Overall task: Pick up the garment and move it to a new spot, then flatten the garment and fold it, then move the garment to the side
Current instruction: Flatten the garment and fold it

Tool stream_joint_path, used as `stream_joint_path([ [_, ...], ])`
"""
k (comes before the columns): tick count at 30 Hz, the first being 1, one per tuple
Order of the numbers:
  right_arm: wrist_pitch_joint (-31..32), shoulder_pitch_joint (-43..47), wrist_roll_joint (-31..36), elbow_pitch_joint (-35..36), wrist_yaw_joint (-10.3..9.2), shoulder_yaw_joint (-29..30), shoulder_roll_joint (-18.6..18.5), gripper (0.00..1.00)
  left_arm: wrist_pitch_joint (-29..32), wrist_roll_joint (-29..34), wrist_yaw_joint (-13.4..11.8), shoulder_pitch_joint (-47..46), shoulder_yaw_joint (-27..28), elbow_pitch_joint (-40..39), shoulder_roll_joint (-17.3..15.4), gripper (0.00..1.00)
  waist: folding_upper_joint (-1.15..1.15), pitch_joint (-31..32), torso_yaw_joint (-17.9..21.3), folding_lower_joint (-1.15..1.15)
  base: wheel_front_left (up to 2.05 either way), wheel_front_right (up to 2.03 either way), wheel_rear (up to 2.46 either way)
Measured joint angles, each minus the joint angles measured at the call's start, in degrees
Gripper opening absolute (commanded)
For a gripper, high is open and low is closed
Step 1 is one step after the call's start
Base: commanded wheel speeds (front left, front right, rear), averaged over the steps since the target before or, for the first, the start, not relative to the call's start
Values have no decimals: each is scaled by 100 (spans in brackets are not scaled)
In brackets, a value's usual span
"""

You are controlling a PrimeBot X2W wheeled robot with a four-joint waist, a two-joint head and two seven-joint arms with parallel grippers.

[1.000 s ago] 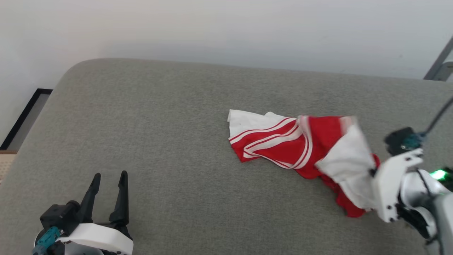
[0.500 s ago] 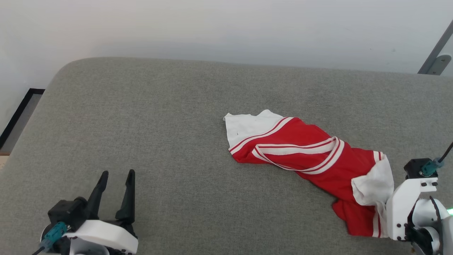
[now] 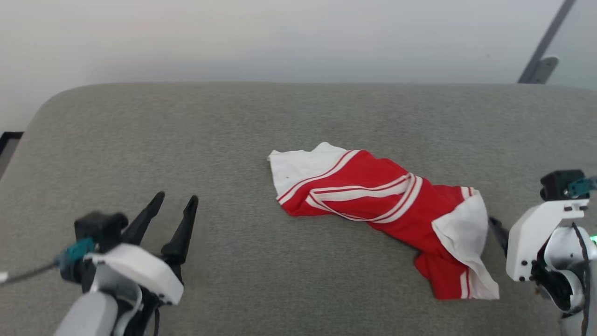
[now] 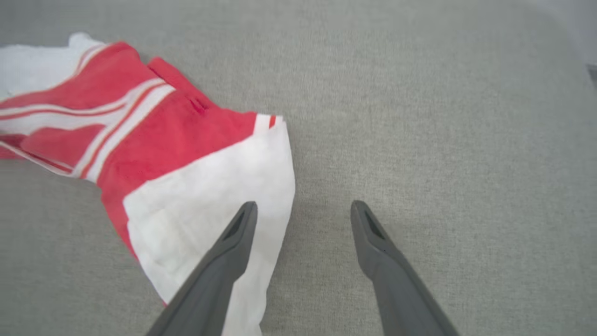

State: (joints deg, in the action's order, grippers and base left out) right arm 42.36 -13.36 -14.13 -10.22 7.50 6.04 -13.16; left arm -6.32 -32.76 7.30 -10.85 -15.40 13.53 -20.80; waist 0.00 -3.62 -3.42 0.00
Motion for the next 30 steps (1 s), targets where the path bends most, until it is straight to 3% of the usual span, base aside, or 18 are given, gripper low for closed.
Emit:
stream_joint_path([
  [11,-1155,37,156,1107,-1,108,703,100,1631,-949,0,-1262,-960,-147,-853,100,0,-154,661,0,0,0,0],
  [16,-2124,0,324,1324,0,18,915,100,2390,-1284,0,-2024,-1351,196,-1091,100,0,-334,1061,0,0,0,0],
  [24,-3336,-131,570,1303,0,-21,1006,100,3307,-1589,0,-2847,-1829,1007,-1263,100,0,-665,1547,0,0,0,0],
  [30,-3761,-139,276,1058,-1,-182,1020,100,3783,-1618,0,-3150,-2016,1682,-1328,100,0,-885,1818,0,0,0,0],
])
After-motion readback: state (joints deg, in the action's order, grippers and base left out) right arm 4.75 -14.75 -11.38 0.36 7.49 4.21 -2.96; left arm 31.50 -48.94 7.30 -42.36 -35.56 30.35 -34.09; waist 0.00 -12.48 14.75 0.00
